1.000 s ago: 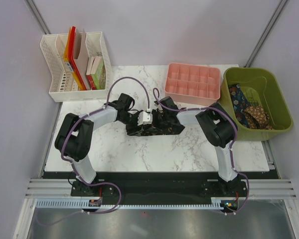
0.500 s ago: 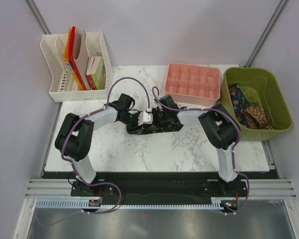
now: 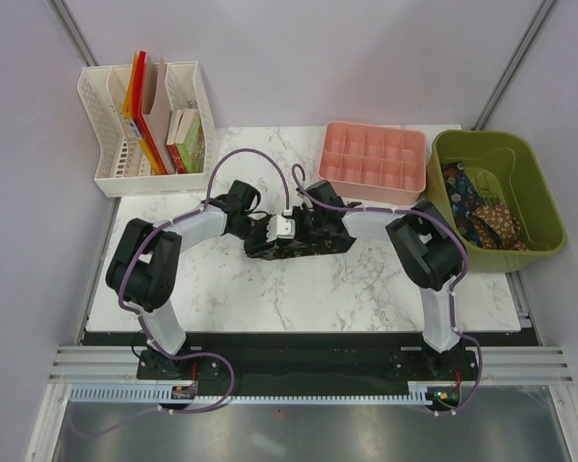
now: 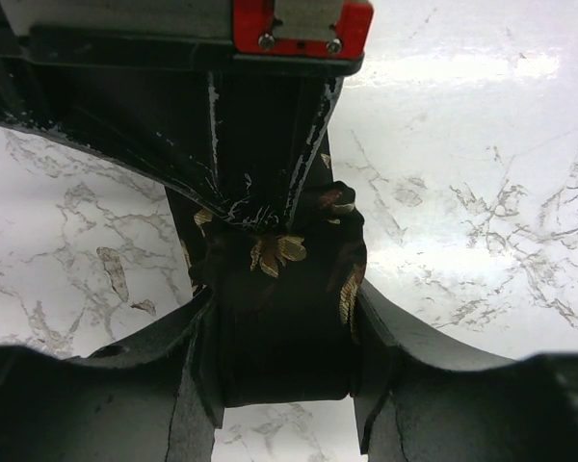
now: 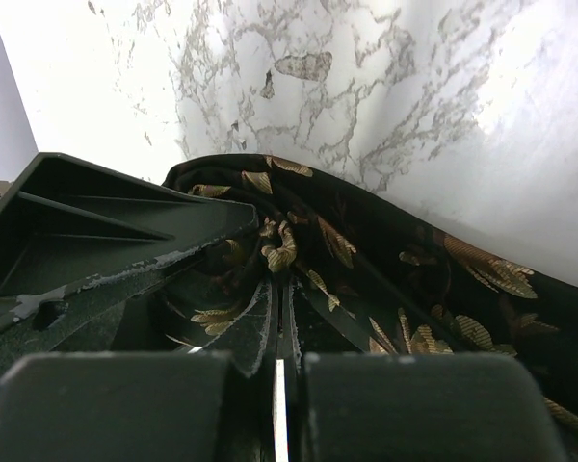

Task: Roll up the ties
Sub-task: Roll the tie at the center of the board.

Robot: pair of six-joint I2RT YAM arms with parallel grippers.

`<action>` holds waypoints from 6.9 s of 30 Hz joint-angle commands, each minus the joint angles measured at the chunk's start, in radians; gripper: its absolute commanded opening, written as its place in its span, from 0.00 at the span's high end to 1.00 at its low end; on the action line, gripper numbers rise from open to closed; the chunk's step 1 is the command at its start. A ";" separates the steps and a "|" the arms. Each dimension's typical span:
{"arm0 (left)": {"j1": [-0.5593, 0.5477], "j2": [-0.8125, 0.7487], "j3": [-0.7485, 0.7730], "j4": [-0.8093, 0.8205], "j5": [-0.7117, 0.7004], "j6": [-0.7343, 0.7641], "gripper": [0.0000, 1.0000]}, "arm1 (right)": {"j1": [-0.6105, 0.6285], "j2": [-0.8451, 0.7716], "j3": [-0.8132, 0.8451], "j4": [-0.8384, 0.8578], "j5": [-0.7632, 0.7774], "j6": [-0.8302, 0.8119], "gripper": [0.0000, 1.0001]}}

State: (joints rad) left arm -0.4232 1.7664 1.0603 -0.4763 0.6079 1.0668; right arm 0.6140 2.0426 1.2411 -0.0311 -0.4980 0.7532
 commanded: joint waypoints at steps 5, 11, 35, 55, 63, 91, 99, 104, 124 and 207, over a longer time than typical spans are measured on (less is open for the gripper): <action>0.001 -0.036 0.001 -0.079 -0.008 -0.045 0.52 | -0.030 0.067 0.000 0.098 0.049 -0.023 1.00; 0.017 -0.084 -0.005 -0.071 0.012 -0.094 0.36 | -0.034 0.097 -0.029 0.140 0.055 0.006 1.00; -0.031 0.080 0.104 -0.041 -0.125 -0.174 0.25 | -0.037 0.131 -0.052 0.171 0.035 0.103 1.00; -0.042 0.108 0.087 -0.189 -0.010 -0.022 0.58 | -0.025 -0.013 -0.141 0.181 -0.014 0.173 1.00; -0.048 0.084 0.067 -0.300 0.033 0.111 0.64 | -0.022 -0.082 -0.101 0.105 -0.016 0.103 1.00; -0.015 -0.101 0.006 -0.061 0.012 -0.148 0.09 | -0.048 0.099 -0.155 0.129 0.003 0.133 1.00; -0.020 -0.018 0.033 -0.012 -0.005 -0.140 0.12 | -0.046 0.099 -0.160 0.138 0.004 0.135 1.00; -0.006 -0.025 0.036 -0.013 0.022 -0.126 0.14 | -0.046 0.088 -0.155 0.138 0.010 0.133 1.00; -0.202 -0.398 -0.286 0.320 -0.089 0.073 0.87 | -0.045 0.120 -0.160 0.152 -0.011 0.189 1.00; 0.027 -0.090 -0.007 0.030 0.075 0.018 0.10 | -0.043 0.119 -0.074 0.068 -0.016 0.071 1.00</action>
State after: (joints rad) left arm -0.3836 1.6440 1.0050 -0.4503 0.6147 1.0416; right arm 0.5720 2.1090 1.1751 0.1013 -0.6357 0.8890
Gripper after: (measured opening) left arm 0.982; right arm 0.010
